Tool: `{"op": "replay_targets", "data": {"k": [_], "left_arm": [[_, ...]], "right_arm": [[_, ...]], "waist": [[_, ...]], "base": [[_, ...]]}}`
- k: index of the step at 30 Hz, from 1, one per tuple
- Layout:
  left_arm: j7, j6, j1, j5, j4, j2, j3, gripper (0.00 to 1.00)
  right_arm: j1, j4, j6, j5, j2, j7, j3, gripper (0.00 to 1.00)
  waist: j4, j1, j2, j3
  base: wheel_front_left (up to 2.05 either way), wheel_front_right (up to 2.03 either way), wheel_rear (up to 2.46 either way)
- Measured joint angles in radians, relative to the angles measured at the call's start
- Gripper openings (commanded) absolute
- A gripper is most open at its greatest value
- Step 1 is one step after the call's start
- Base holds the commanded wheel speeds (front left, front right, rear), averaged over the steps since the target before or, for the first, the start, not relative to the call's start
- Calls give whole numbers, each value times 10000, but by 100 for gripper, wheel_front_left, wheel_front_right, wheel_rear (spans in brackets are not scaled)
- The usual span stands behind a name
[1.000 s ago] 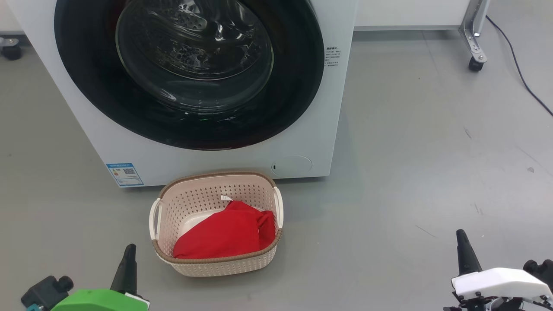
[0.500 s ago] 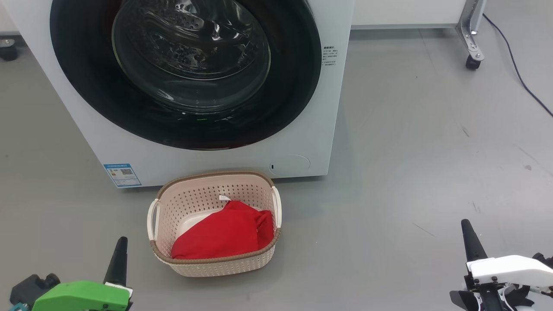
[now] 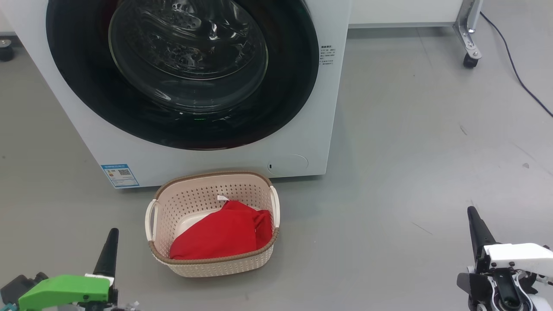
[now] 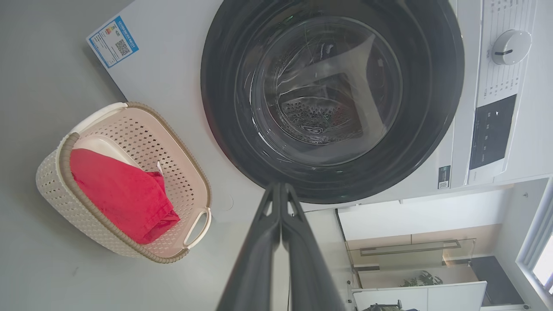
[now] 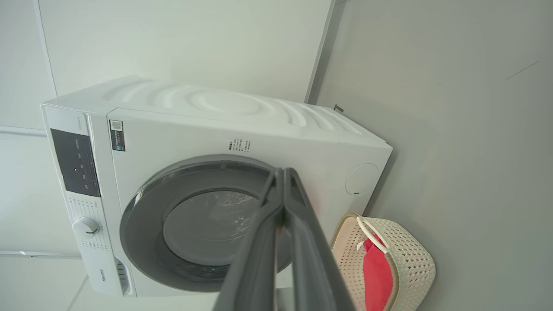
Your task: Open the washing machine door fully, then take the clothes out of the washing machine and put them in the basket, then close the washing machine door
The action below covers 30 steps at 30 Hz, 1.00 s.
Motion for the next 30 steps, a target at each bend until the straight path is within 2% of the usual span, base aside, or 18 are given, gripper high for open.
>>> {"op": "replay_targets", "data": {"k": [12, 30], "left_arm": [[104, -274, -344, -1494, 318, 8, 276, 0], [182, -316, -378, -1501, 508, 8, 293, 0]], "right_arm": [[-492, 385, 259, 1356, -94, 278, -244, 0], [-548, 570, 336, 1356, -92, 280, -267, 0]], "waist": [[-44, 0, 0, 9], [-44, 0, 0, 0]], "base": [[0, 0, 0], [0, 0, 0]]}}
